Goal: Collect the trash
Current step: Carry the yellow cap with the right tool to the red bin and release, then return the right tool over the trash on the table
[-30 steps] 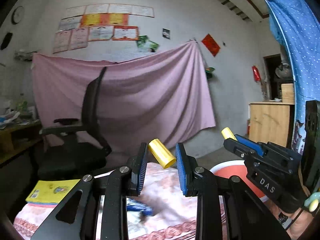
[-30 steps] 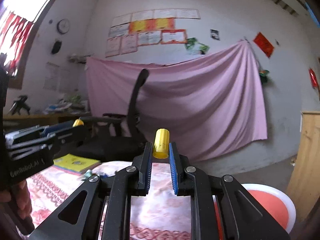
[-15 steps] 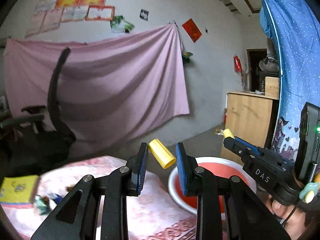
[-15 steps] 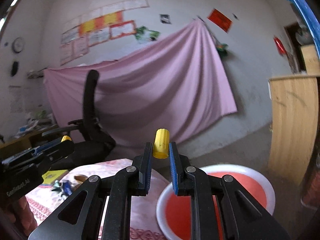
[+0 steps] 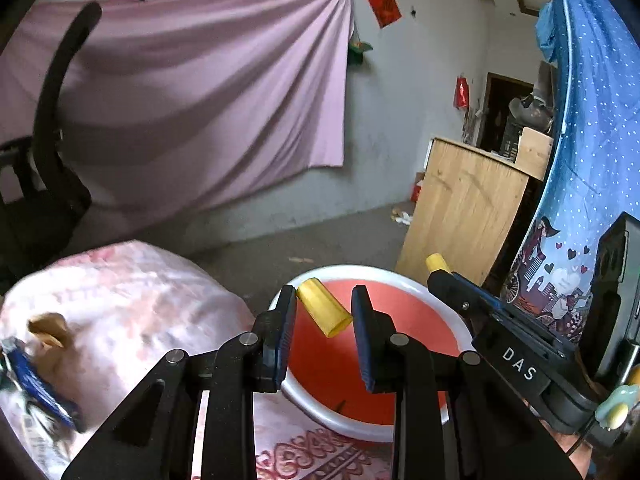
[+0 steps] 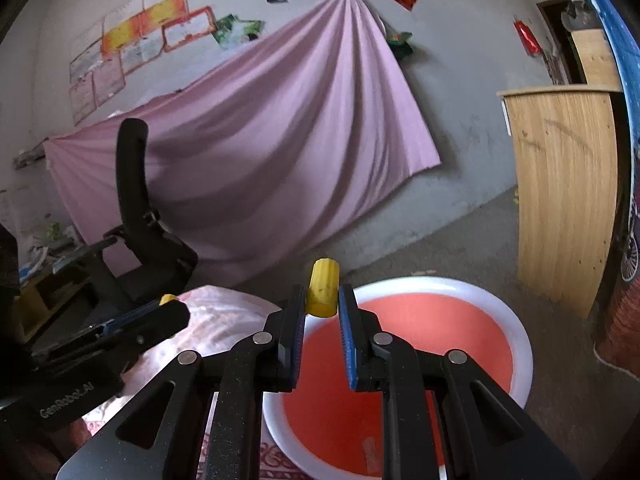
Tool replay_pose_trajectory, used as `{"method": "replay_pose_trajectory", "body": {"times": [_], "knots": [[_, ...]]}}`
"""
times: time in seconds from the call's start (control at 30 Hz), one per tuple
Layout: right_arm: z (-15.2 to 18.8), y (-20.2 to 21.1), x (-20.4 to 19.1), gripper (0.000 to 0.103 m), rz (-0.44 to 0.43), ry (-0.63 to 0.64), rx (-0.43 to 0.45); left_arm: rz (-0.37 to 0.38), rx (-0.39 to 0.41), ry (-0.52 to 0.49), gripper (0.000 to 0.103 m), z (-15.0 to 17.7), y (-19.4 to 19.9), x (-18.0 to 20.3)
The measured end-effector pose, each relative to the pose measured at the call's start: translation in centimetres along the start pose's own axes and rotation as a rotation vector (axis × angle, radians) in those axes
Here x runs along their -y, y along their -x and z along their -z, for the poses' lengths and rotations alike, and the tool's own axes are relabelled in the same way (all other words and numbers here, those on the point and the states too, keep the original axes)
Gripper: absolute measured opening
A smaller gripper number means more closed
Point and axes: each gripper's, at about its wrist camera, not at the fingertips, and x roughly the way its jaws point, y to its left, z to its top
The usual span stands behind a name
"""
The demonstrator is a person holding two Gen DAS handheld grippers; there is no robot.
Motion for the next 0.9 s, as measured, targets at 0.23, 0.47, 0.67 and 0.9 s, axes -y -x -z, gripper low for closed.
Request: {"method": "replay_pose_trajectory", "body": {"times": [0.23,0.47,0.67,0.9], "knots": [[0.1,-0.7,1.1,0.015,0.029,-0.041,-0.051,0.002,-0.073,0.055,0.027,-0.5,-2.0,-0.2],[0.0,-0.9,1.6,0.016,0.041,-0.052,-0.074,0.011,-0.078,0.117,0.037,-0.4,-1.7,-1.3],[-0.3,-0.4,0.8,0.031,0.034,-0.022,-0.048,-0.033,-0.037,0.154,0.044,0.4,0.2,-2.7],[-0.7,0.7,-1.8,0.036,-0.004,0.046,0.026,-0.128,0.08,0.218,0.053,1.0,4.9,-5.2]]}}
